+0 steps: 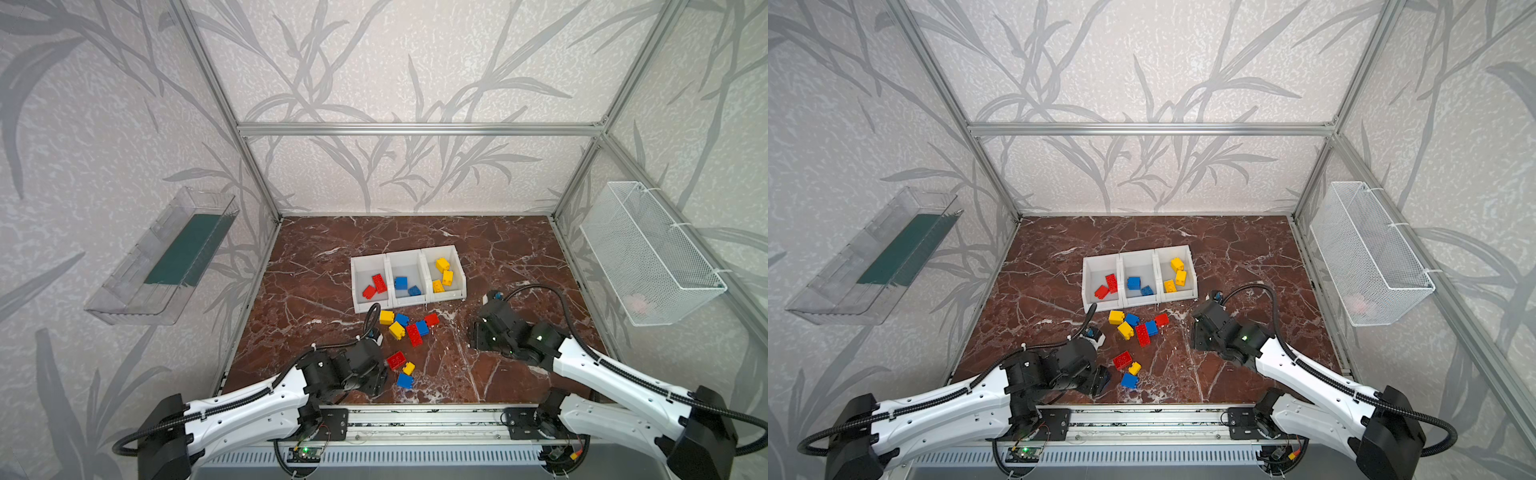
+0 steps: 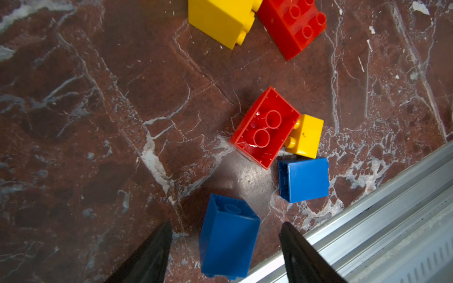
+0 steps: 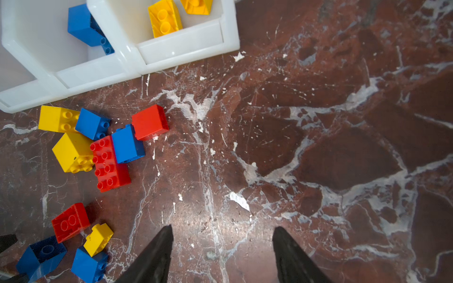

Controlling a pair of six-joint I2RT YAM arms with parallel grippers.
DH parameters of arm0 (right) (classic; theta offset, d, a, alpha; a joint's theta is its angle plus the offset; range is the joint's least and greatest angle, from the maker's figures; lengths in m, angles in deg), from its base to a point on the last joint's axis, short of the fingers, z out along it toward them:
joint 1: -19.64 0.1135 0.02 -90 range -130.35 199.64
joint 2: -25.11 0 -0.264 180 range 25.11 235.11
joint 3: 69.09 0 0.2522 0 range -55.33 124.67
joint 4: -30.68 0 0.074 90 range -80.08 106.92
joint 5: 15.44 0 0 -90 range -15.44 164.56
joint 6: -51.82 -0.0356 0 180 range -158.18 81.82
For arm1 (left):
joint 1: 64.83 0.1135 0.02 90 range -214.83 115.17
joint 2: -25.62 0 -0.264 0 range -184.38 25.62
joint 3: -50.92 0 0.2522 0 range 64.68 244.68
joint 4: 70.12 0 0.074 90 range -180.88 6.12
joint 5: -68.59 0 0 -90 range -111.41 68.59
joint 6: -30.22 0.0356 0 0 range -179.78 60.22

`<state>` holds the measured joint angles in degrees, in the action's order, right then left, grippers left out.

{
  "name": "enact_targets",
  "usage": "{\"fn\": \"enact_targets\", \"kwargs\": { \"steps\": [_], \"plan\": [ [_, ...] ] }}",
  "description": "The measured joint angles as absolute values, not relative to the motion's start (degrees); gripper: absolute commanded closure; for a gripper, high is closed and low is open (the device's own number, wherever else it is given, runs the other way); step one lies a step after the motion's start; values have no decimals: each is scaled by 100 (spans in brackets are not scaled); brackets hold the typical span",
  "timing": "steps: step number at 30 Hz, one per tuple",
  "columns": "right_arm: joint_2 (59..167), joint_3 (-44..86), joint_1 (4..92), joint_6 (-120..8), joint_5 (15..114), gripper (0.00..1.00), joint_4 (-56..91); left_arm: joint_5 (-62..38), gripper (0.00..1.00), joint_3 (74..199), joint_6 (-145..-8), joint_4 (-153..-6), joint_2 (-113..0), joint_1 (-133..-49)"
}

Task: Sort the legos into containers by color
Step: 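Draw the right gripper back while the left gripper lowers onto a blue brick, then close the left gripper on the tall blue brick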

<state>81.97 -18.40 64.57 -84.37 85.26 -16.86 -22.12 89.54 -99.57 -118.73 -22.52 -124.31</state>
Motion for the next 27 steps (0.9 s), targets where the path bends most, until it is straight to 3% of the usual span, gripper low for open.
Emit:
{"fn": "enact_targets", "kwargs": {
  "steps": [20, 27],
  "plan": [
    [7402, -2277, 6457, -8966, 8609, 35, -2014, -1867, 49, 8619, -10103, -11416, -2643, -12508],
    [7179, -2376, 6457, -9045, 8611, 36, -2197, -1871, 68, 8622, -10101, -11230, -2942, -12510]
  ]
}}
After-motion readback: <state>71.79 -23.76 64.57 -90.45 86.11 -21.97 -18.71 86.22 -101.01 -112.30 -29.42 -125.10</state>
